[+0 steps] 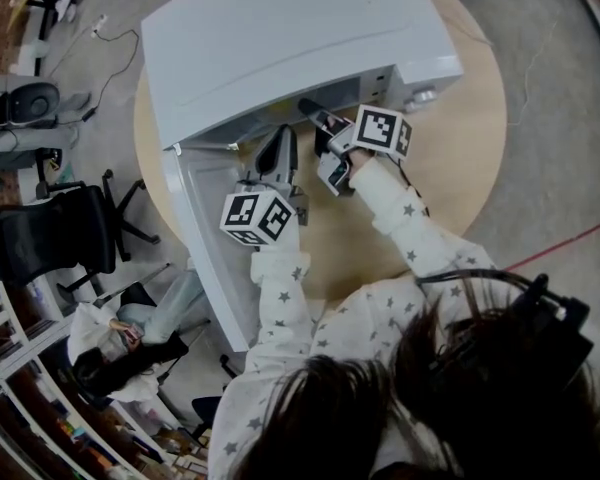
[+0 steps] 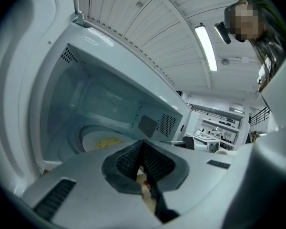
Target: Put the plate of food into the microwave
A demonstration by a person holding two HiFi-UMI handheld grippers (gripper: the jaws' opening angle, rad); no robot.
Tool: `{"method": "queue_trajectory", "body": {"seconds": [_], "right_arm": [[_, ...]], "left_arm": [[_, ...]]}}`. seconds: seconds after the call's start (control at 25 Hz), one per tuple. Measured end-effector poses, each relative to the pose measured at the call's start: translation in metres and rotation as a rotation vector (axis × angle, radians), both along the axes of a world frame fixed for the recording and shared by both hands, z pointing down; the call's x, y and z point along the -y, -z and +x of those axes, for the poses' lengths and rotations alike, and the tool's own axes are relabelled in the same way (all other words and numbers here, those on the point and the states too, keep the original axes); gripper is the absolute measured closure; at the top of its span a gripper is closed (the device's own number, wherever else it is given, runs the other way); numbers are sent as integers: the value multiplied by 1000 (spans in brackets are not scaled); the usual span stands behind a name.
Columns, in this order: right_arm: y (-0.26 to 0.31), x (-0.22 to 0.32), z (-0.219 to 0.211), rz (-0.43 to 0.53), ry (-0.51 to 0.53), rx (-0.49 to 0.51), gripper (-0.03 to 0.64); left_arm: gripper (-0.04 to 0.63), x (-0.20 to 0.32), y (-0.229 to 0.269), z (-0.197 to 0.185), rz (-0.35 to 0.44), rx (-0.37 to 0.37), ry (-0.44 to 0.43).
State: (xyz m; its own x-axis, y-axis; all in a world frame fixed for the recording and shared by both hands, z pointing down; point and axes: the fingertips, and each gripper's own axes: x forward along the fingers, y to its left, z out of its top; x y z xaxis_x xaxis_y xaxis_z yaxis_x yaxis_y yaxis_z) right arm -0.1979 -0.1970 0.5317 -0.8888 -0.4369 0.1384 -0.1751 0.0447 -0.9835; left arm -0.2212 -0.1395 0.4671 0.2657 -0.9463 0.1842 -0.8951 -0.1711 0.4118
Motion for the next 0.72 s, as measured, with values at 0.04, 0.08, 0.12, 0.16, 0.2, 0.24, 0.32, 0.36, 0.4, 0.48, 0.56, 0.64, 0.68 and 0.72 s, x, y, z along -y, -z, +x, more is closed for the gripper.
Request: {"method": "queue_trajectory", "body": {"seconds": [0.04, 0.08, 0.12, 0.16, 0.2, 0.24, 0.32, 0.36, 0.4, 0.48, 0.56, 0.64, 0.68, 0.72], "right_arm": [[-2, -1, 0, 4, 3, -15, 523], [-4, -1, 0, 11, 6, -36, 517], [-6, -2, 0, 20, 7, -61, 517], [-8, -2, 0, 30, 4, -88, 515], [-9, -1, 1, 45, 0, -120, 515], [-10, 0, 1, 61, -1, -159, 515], [-12, 0, 0, 73, 16, -230, 515], [-13, 0, -1, 66, 26, -248, 515], [-14, 0, -2, 54, 35, -256, 515], [-16, -1, -2, 38, 46, -272, 515], [-19, -2, 0, 46, 50, -303, 515], [-20, -2, 1, 53, 48, -327, 515], [-21, -2, 2, 54, 48, -337, 516], [-22, -2, 3, 53, 48, -348, 515]], "left_arm": [[594, 1, -1, 0, 0, 0, -2], [594, 1, -1, -1, 0, 0, -3], [594, 1, -2, 0, -1, 1, -5], [594, 1, -2, 0, -3, 2, -7], [594, 1, -2, 0, -4, 3, -9], [594, 0, -3, 0, -5, 3, -9], [594, -1, -2, -1, -5, 2, -8], [594, -1, -2, -1, -4, 2, -8], [594, -1, -1, -1, -2, 2, -8], [594, -1, -1, 0, -2, 2, -8], [594, -1, -3, -1, -5, 3, -9], [594, -1, -4, -2, -8, 4, -8], [594, -1, -5, -2, -10, 5, -7], [594, -1, -5, -3, -10, 6, -5]]}}
